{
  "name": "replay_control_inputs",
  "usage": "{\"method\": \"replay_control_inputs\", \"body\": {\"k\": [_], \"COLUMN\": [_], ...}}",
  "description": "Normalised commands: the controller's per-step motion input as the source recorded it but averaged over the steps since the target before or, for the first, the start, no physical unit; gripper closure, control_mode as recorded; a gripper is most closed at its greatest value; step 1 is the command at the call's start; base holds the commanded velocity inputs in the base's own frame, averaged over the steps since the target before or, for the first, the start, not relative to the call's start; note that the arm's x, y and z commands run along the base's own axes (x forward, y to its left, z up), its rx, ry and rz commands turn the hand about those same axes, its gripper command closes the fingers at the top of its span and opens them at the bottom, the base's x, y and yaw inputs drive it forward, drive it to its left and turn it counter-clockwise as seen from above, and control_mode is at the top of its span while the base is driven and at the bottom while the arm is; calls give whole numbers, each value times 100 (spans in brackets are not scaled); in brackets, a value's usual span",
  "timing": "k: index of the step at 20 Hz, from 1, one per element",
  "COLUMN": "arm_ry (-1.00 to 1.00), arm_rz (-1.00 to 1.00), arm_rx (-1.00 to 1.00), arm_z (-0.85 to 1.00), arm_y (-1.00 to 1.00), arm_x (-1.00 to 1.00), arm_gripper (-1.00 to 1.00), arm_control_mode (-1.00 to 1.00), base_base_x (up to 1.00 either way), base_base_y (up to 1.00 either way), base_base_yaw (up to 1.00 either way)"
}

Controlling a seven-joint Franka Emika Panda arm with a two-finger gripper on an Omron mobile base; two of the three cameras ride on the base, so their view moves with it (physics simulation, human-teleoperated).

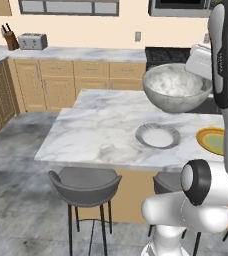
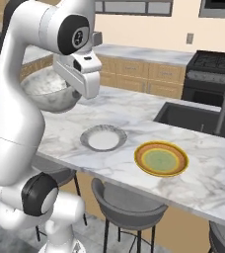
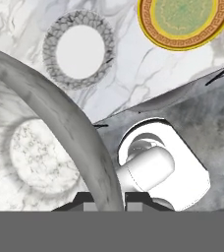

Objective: Move the bowls from the cabinet to the plates on the dining table.

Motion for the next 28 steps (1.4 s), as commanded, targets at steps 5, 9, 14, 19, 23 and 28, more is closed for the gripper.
{"method": "replay_control_inputs", "body": {"k": [5,9,14,19,23,28], "arm_ry": [0,1,10,12,1,0], "arm_rz": [-2,-4,-9,-10,-7,-9], "arm_rx": [0,2,1,3,6,3], "arm_z": [-16,-21,-24,-19,-22,-34], "arm_y": [35,26,-3,-12,0,0], "arm_x": [27,40,26,16,18,17], "arm_gripper": [100,100,100,100,100,100], "arm_control_mode": [-100,-100,-100,-100,-100,-100], "base_base_x": [7,0,0,0,0,0], "base_base_y": [9,0,0,0,0,0], "base_base_yaw": [-1,0,0,0,0,0]}}
